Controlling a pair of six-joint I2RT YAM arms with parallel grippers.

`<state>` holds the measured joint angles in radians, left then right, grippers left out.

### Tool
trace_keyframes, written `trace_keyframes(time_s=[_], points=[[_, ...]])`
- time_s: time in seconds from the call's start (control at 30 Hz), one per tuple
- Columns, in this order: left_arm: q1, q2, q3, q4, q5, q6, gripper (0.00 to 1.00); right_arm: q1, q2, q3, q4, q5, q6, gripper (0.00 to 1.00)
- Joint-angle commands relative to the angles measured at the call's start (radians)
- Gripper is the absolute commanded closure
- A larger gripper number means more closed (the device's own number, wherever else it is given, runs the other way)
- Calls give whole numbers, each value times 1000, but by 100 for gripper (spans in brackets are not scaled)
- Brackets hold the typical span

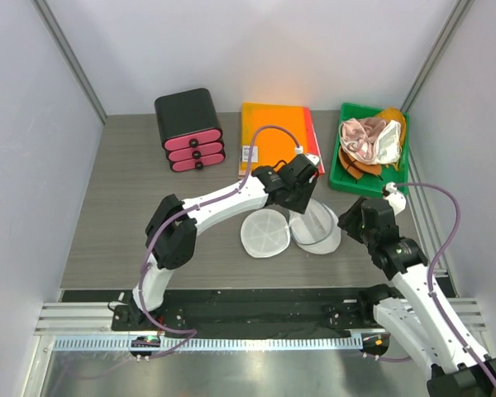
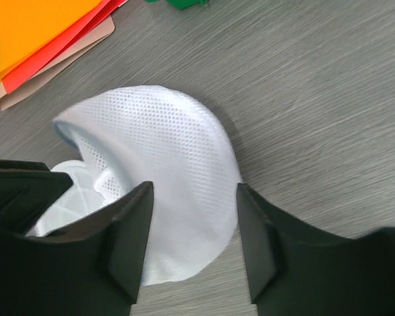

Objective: Place the bra in the laundry bag and zip it closed
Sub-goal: Open the laundry bag at the center of the board, then pick up the bra from the bin.

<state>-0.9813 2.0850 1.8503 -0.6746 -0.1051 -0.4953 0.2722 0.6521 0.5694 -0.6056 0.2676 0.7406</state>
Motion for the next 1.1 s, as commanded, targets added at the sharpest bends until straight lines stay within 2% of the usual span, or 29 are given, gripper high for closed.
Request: trace_keyframes(time_s=[0.0, 0.07, 0.1, 0.13, 0.3, 0.53, 0.63, 0.73, 0.8, 0.9, 1.07], points=[[1, -107, -78, 81, -28, 20, 51, 1, 69, 136, -19, 48, -43, 31], [1, -175, -138, 107, -62, 24, 43, -2, 122, 200, -32, 93, -52, 23], [1, -201, -158, 116, -74, 23, 41, -5, 144, 222, -36, 108, -63, 15], [1, -226, -202, 125, -83, 14, 37, -11, 167, 266, -36, 142, -69, 11], [-3, -406, -384, 248, -48, -32, 34, -99, 386, 420, 6, 176, -104, 1], [-14, -594, -670, 400, -19, -89, 43, -299, 745, 632, 230, 42, -99, 5], [-17, -675, -773, 475, 41, -118, 44, -393, 912, 740, 253, 25, -40, 12], [-22, -736, -859, 529, 64, -131, 44, -458, 1065, 805, 357, -60, -21, 22], [-23, -756, -901, 550, 71, -131, 45, -465, 1136, 881, 428, -100, -70, 28], [-23, -769, -924, 558, 91, -123, 45, -464, 1259, 978, 454, -128, -155, 24], [-23, -772, -935, 552, 130, -108, 45, -464, 1371, 1046, 471, -38, -181, 24]])
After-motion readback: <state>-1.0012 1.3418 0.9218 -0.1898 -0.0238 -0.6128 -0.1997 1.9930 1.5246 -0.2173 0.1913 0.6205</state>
